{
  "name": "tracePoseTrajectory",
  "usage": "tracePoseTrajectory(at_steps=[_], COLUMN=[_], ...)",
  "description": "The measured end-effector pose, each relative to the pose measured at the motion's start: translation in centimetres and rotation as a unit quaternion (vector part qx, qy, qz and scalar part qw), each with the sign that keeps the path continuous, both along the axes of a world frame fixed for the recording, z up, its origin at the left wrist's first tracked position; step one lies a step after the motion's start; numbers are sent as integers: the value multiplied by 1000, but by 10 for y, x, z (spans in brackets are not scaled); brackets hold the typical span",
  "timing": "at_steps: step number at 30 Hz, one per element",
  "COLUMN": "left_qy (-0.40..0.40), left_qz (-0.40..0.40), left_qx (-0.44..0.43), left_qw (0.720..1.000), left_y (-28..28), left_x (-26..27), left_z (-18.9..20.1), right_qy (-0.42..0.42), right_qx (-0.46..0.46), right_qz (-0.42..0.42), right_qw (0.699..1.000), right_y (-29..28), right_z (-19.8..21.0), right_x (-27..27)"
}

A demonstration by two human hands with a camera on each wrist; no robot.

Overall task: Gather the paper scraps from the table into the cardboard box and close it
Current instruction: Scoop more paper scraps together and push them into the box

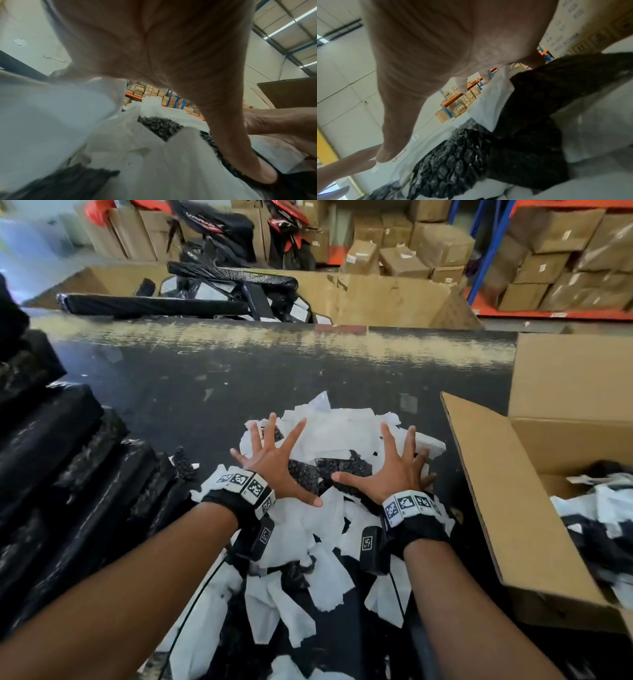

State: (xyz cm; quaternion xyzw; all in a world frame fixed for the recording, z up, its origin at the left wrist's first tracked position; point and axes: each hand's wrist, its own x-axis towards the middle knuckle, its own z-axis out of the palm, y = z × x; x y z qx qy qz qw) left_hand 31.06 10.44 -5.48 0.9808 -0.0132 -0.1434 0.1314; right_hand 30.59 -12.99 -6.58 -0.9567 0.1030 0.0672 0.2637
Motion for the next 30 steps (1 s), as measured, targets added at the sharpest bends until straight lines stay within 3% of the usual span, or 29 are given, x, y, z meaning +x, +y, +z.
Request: tracePoseTrajectory(at_steps=[7, 11, 16, 24, 30], left_qy=[58, 127, 111, 56, 130], left_qz=[-48, -70, -86, -59, -92], left_qx=[30, 23, 33, 10, 28], left_qw=[997, 989, 990, 997, 987], left_y=[-13, -19, -17, 2, -18], left_x=[50, 51, 36, 44, 54], left_z=[-15, -38, -46, -16, -27], right_qy=[24, 114, 130, 87, 202], right_qx=[-23, -32, -52, -67, -46], right_qz=[17, 86, 122, 96, 146], right_qw=[999, 989, 983, 989, 967], right_y=[4, -1, -14, -14, 7], right_z=[-19, -34, -24, 23, -11], right_x=[27, 34, 24, 33, 48])
